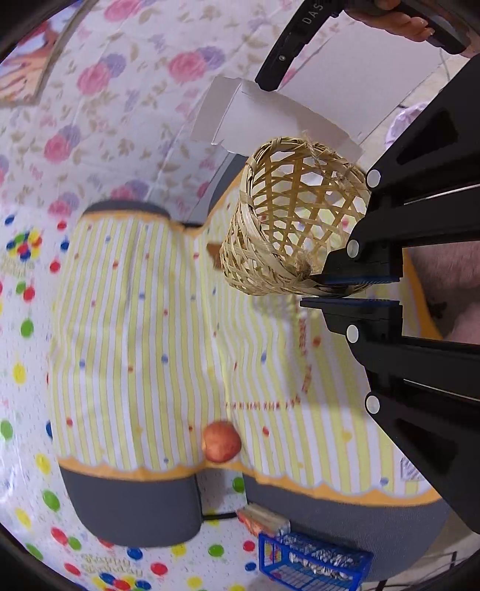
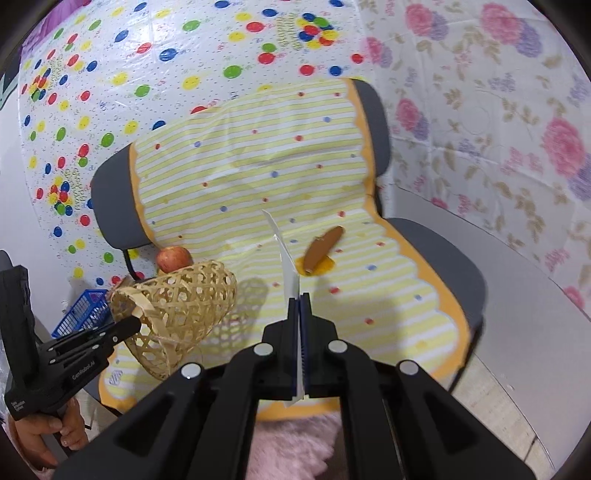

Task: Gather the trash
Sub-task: 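Carry bamboo ball and paper strip over the wastebasket and open both tools, then move both tools back toward the brown wooden piece on the chair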

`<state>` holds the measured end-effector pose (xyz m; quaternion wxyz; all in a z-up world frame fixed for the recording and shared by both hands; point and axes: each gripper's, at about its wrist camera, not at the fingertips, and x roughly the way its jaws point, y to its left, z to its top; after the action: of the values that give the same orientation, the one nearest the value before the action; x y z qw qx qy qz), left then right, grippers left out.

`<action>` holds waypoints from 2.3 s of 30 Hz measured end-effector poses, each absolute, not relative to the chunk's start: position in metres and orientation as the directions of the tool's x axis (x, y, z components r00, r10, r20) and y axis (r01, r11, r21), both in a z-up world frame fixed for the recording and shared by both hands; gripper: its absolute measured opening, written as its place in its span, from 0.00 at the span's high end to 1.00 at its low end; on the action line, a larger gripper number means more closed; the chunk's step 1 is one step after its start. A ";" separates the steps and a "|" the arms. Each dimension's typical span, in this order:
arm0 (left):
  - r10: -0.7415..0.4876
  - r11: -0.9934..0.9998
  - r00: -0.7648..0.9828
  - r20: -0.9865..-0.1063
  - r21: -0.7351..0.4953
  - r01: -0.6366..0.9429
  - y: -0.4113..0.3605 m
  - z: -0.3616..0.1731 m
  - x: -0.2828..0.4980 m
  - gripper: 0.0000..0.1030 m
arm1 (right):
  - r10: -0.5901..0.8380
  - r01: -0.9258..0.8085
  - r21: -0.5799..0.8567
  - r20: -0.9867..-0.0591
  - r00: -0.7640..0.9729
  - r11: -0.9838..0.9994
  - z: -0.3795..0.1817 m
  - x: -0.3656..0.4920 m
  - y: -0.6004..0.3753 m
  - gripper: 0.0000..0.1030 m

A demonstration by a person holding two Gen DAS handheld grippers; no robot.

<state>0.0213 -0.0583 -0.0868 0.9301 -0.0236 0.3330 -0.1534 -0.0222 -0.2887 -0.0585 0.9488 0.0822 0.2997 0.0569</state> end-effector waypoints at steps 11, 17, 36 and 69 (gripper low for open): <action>-0.475 0.859 0.632 -0.612 -0.165 0.485 -0.129 -0.103 -0.022 0.94 | -0.058 0.152 0.110 -0.589 0.806 0.982 -0.068 -0.114 -0.337 0.98; -0.537 0.794 0.554 -0.636 -0.159 0.587 -0.166 -0.116 -0.042 0.94 | -0.165 0.267 0.080 -0.610 0.775 0.960 -0.079 -0.157 -0.360 0.98; -0.530 0.652 0.358 -0.769 -0.100 0.751 -0.269 -0.169 -0.064 0.92 | -0.207 0.405 0.107 -0.727 0.655 0.908 -0.141 -0.191 -0.416 0.98; -0.427 0.835 0.566 -0.705 -0.066 0.546 -0.179 -0.119 -0.044 0.39 | -0.108 0.264 0.126 -0.686 0.720 0.956 -0.107 -0.165 -0.374 0.64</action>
<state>-0.0443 -0.1789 -0.1193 0.8813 0.0798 0.3751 -0.2760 -0.1646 -0.3736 -0.1073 0.9210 0.1082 0.3603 -0.1012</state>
